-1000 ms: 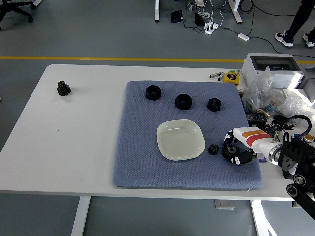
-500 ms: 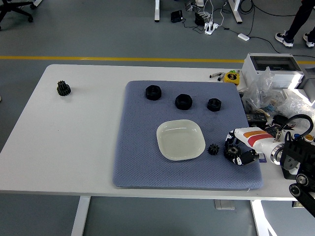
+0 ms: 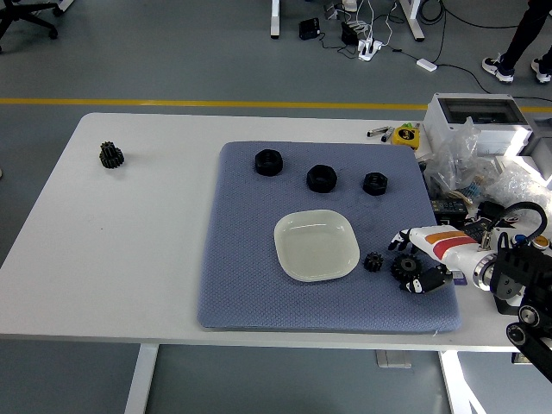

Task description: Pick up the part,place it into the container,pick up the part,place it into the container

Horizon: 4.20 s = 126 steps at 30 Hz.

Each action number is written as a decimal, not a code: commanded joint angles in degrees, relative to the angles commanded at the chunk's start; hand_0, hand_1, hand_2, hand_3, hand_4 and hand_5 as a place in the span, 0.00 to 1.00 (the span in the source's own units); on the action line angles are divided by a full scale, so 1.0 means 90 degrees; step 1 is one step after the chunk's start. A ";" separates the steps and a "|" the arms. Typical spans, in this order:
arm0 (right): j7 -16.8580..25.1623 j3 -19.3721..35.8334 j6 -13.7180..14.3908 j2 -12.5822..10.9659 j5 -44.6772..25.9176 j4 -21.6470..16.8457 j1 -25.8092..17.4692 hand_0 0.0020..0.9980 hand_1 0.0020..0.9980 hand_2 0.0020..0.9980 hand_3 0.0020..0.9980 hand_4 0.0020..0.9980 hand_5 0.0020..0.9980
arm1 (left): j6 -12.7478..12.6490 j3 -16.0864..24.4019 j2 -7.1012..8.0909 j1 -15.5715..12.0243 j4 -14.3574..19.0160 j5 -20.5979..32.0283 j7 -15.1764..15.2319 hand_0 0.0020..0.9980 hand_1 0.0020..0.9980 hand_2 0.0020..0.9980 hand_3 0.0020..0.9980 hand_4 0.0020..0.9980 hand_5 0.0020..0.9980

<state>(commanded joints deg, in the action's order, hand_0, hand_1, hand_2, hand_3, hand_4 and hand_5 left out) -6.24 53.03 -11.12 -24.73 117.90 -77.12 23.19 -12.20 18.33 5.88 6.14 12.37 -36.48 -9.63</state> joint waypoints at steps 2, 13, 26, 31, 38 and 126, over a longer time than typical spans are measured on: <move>-0.0006 -0.0007 -0.0008 0.0003 -0.0006 0.0027 0.0008 0.59 0.66 0.76 0.80 0.93 0.18 | -0.0002 -0.0005 0.0000 -0.0002 0.0000 0.0010 0.0002 0.72 0.72 0.76 0.61 0.68 0.58; -0.0014 -0.0094 0.0102 0.0012 -0.0102 0.0124 0.0012 0.57 0.64 0.72 0.64 0.87 0.15 | 0.0000 -0.0003 -0.0001 -0.0004 0.0001 -0.0003 -0.0002 0.72 0.72 0.76 0.61 0.68 0.58; -0.0110 -0.0115 0.0152 0.0021 -0.0156 0.0216 0.0019 0.44 0.45 0.49 0.47 0.53 0.08 | 0.0000 0.0002 0.0000 -0.0007 0.0003 -0.0022 -0.0009 0.72 0.72 0.76 0.61 0.68 0.58; -0.0122 -0.0107 0.0154 0.0013 -0.0140 0.0192 -0.0005 0.44 0.45 0.49 0.47 0.53 0.08 | 0.0003 0.0010 -0.0004 -0.0018 0.0005 -0.0036 -0.0013 0.72 0.72 0.76 0.61 0.68 0.58; -0.0117 -0.0085 0.0232 -0.0020 -0.0125 -0.0010 -0.0014 0.36 0.40 0.45 0.46 0.56 0.03 | 0.0012 0.0032 -0.0003 -0.0038 0.0005 -0.0081 -0.0025 0.72 0.72 0.76 0.61 0.68 0.58; -0.0398 -0.1417 -0.0467 0.0293 0.0045 -0.0038 0.2282 0.43 0.58 0.76 0.79 0.96 0.30 | 0.0040 0.0039 0.0031 -0.0096 0.0025 -0.0115 -0.0069 0.72 0.72 0.76 0.61 0.68 0.58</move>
<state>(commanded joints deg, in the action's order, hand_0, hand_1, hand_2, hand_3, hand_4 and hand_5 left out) -9.83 40.28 -15.32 -22.08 118.30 -77.47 43.73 -11.85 18.68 6.16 5.27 12.59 -37.51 -10.25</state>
